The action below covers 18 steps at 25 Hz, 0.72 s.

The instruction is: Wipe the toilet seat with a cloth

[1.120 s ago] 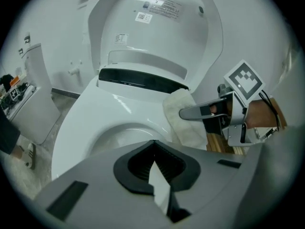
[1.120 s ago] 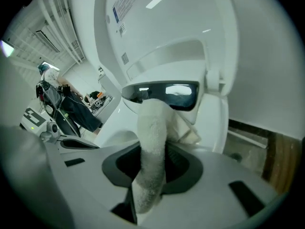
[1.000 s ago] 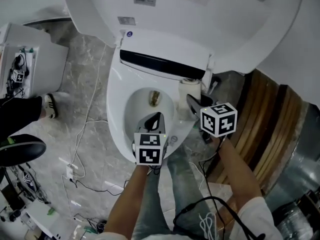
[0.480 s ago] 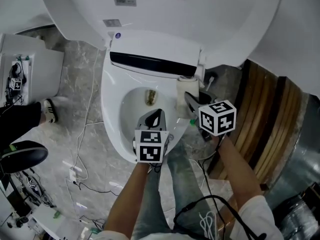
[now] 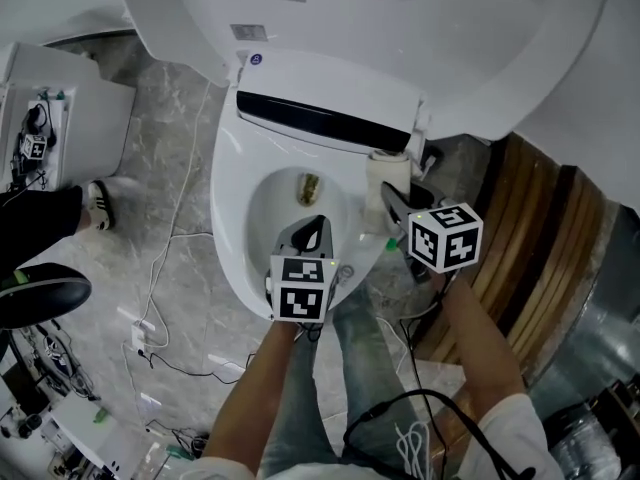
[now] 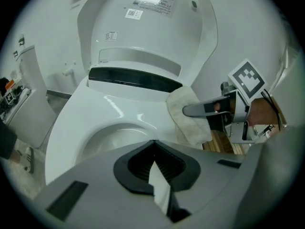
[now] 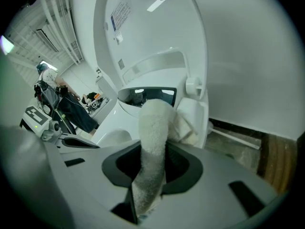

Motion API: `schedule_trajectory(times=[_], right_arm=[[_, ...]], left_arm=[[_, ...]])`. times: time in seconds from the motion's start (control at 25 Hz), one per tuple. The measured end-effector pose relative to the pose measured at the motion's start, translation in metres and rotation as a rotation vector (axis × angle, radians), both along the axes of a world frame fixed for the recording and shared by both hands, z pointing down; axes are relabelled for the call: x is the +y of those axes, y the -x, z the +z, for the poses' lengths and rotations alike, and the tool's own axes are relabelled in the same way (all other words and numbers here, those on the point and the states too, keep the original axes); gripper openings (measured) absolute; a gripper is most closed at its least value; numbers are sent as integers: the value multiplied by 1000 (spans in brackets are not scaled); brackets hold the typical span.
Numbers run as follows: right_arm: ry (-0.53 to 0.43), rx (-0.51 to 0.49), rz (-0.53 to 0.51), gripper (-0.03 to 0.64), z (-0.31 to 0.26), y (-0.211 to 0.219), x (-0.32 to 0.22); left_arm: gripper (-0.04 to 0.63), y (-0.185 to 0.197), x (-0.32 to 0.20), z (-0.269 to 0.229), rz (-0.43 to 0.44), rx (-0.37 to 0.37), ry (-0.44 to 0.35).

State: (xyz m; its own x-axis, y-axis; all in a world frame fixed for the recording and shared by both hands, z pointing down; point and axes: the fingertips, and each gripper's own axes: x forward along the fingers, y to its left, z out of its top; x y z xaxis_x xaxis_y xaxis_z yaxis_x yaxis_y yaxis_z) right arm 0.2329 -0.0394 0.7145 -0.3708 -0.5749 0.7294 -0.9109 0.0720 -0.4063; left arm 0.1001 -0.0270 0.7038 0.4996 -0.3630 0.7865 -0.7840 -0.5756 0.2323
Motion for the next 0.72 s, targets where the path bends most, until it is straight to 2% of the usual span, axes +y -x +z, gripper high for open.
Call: schedule_trajectory(times=[0.2,0.44,0.6,0.72], right_arm=[[25,11,12,100,-7,5,6],[7,26,-18,100,-52,30,16],[-21,6,49,100,-93,39,22],[-25,22,156,100,-123,44,34]], left_arm=[[11,12,-4,-16,-3,-15,-15],[11,18,-18,-65,-6,-8,-61],[11,18,-13,-100,38,-2,-116],[11,26,1,-125,35,22,-104]])
